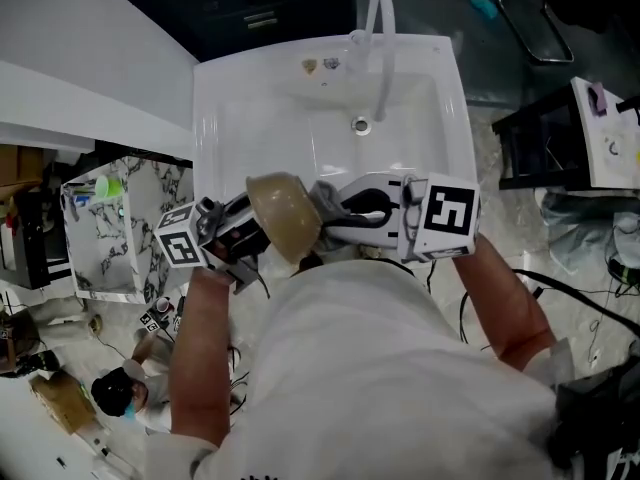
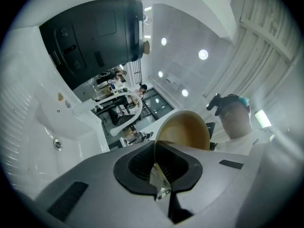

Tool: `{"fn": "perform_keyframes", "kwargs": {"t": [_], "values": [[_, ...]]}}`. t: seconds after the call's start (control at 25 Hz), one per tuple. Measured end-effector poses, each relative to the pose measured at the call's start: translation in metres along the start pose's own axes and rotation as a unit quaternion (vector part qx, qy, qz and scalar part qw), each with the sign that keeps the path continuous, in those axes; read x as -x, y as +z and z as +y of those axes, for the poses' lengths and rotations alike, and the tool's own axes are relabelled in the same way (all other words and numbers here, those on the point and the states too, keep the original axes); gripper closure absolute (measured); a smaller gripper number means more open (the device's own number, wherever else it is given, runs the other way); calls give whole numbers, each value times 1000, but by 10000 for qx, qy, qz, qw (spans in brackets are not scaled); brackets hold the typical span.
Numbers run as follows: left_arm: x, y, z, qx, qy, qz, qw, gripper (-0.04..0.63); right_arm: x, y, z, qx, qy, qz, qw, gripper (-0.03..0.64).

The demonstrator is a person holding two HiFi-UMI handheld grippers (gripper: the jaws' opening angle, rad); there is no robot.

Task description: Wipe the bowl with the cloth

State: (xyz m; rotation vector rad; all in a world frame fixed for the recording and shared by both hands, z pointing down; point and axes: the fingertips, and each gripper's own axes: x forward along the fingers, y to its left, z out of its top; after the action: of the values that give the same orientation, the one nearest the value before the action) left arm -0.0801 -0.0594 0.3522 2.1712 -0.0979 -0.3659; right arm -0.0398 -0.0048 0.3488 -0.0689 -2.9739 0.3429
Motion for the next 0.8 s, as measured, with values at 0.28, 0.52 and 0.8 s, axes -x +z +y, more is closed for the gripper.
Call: {"fn": "perform_keyframes", "kwargs": {"t": [0.28, 0.52, 0.8], "values": [[5, 0, 8, 94, 80, -55, 9999, 577, 9, 17, 21, 20, 452, -381, 9983, 571], [3, -6, 8, 186, 33, 57, 9998, 577, 23, 44, 18, -58, 540, -1036, 9931, 571], [-2, -14, 4, 251, -179, 243, 9992, 577, 29, 61, 2, -273, 340, -1446, 9885, 571]]}}
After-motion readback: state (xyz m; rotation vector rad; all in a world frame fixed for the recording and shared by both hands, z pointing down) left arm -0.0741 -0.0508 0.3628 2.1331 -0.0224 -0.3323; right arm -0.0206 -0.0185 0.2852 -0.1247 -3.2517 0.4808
